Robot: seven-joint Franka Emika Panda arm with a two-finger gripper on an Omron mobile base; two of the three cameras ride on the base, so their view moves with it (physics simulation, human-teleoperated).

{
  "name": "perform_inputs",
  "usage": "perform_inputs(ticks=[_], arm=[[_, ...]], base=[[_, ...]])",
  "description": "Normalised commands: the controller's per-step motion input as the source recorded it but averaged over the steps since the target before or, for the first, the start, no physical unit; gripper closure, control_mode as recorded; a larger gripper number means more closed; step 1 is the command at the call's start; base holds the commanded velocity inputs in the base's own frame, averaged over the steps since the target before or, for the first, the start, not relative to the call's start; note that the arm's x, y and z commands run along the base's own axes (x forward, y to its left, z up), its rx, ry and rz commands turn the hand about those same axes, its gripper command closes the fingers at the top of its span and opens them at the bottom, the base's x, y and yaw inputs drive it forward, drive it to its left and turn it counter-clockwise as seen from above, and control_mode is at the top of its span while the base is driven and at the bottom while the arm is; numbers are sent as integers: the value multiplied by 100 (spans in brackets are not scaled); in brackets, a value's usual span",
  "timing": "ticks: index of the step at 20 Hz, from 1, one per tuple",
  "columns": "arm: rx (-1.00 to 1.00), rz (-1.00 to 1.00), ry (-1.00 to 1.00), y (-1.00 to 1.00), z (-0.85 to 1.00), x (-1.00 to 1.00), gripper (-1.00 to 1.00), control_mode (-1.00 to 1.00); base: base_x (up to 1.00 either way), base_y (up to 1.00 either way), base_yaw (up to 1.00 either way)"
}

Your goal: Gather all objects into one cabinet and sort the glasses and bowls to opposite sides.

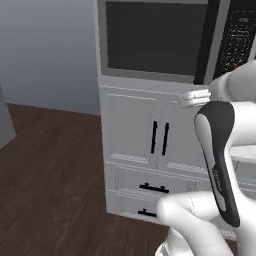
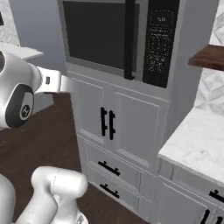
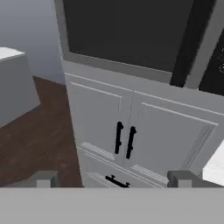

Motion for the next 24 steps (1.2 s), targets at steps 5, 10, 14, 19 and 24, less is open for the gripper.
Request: perform_inputs(ticks=[5,10,14,19,24], arm=[[0,0,0,0,0,0,-100,100],[0,0,0,0,0,0,-100,100],[0,0,0,0,0,0,-100,100],[0,0,0,0,0,0,-100,100],[0,0,0,0,0,0,-100,100]], base=[[-54,99,80],[-23,89,75],[83,97,26],[100,100,9],[100,96,23]])
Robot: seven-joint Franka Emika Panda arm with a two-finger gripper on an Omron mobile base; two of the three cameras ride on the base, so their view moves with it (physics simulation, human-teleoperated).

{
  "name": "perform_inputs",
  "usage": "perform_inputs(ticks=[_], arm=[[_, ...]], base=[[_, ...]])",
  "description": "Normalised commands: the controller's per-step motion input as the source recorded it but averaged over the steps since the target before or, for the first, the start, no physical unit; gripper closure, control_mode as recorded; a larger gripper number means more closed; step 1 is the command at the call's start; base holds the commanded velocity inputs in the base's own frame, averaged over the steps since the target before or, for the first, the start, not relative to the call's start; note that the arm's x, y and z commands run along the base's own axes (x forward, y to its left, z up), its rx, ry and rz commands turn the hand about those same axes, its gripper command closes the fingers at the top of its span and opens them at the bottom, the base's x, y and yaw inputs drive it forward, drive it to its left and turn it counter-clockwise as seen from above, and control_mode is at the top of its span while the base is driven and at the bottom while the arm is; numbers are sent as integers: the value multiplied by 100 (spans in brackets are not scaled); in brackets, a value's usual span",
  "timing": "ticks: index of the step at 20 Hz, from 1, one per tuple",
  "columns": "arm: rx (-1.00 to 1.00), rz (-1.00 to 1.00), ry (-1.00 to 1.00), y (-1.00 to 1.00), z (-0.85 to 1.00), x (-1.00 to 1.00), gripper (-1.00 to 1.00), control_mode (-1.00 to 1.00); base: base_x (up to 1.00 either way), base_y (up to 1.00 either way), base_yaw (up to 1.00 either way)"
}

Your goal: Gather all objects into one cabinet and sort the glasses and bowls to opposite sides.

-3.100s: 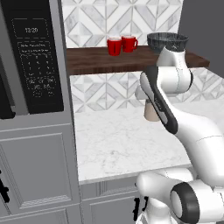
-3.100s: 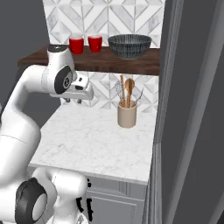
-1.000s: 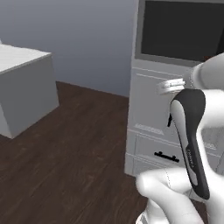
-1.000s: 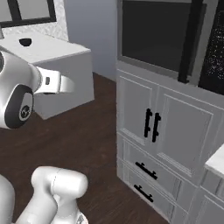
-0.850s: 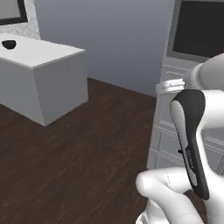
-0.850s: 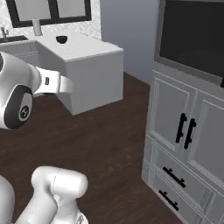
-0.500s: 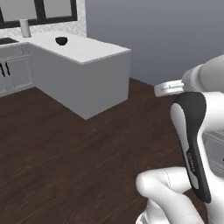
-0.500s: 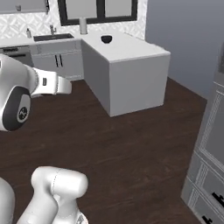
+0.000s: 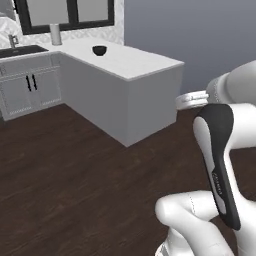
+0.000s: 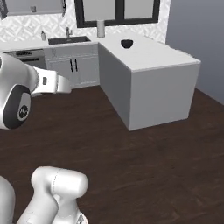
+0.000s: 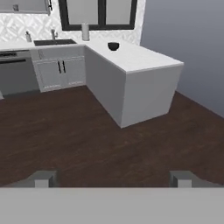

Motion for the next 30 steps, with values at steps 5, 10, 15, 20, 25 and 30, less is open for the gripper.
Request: perform_inputs(ticks=[5,10,15,20,25,30], arm=[[0,0,0,0,0,0,-100,100],[0,0,0,0,0,0,-100,100],[0,0,0,0,0,0,-100,100],[0,0,0,0,0,0,-100,100],[0,0,0,0,0,0,-100,100],[0,0,0,0,0,0,-100,100]], base=[[86,66,46],[98,62,40],[100,64,26],[100,45,16],[100,37,4],[100,29,15]])
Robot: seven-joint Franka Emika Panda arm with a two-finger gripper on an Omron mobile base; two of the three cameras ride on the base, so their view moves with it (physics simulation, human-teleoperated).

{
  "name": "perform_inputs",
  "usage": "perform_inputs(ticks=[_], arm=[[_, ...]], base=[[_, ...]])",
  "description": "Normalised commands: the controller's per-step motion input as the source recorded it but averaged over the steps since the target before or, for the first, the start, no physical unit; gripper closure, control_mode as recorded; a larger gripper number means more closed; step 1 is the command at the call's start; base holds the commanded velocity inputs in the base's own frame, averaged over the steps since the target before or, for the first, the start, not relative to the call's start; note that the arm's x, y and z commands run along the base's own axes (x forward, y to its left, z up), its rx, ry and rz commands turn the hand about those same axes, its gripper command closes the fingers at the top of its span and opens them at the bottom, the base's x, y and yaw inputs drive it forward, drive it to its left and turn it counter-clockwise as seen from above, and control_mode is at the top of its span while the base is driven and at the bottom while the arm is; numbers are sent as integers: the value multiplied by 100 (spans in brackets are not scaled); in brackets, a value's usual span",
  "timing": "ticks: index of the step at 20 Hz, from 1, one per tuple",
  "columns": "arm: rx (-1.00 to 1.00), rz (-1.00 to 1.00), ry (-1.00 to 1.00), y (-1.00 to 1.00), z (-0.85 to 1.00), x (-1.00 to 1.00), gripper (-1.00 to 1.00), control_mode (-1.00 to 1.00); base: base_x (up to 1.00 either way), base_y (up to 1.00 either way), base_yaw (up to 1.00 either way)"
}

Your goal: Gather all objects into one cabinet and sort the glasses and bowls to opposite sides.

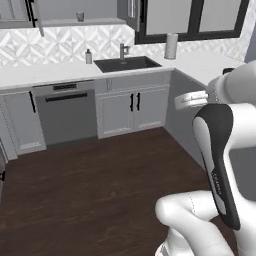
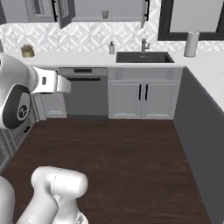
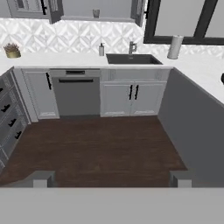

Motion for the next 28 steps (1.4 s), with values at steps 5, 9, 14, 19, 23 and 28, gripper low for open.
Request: perform_inputs(ticks=[5,9,14,19,23,28], arm=[[0,0,0,0,0,0,-100,100],[0,0,0,0,0,0,-100,100],[0,0,0,0,0,0,-100,100],[0,0,0,0,0,0,-100,100],[0,0,0,0,0,0,-100,100],[0,0,0,0,0,0,-100,100]], base=[[100,60,23],[100,11,34],[100,0,34],[100,-3,40],[99,-58,12],[74,-85,-33]])
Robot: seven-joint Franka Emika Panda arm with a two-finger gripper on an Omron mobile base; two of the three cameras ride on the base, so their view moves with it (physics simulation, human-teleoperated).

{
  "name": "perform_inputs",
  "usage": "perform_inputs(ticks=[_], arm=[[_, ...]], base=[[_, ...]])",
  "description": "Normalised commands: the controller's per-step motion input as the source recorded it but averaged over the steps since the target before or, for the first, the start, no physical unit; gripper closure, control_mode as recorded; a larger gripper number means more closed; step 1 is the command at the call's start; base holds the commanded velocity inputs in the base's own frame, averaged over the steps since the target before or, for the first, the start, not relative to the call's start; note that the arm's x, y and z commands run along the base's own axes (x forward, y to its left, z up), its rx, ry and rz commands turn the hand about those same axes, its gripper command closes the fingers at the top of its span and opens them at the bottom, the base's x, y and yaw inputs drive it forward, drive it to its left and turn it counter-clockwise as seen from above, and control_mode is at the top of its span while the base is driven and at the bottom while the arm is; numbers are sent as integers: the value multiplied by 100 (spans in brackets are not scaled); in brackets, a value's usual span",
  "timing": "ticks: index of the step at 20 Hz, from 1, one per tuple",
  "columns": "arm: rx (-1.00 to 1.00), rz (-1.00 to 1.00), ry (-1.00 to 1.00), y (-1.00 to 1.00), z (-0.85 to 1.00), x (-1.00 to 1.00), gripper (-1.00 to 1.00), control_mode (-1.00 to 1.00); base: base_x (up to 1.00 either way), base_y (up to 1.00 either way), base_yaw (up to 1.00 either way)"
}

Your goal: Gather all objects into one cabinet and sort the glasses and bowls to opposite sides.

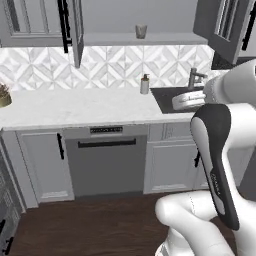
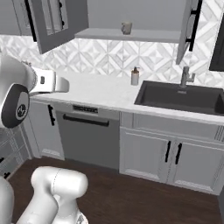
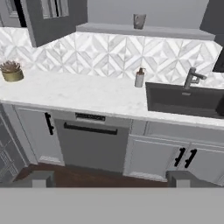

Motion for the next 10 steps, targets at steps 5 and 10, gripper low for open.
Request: perform_inputs(ticks=[5,10], arm=[[0,0,0,0,0,0,-100,100],[0,0,0,0,0,0,-100,100]], base=[[72,-15,-60],[97,47,-14]])
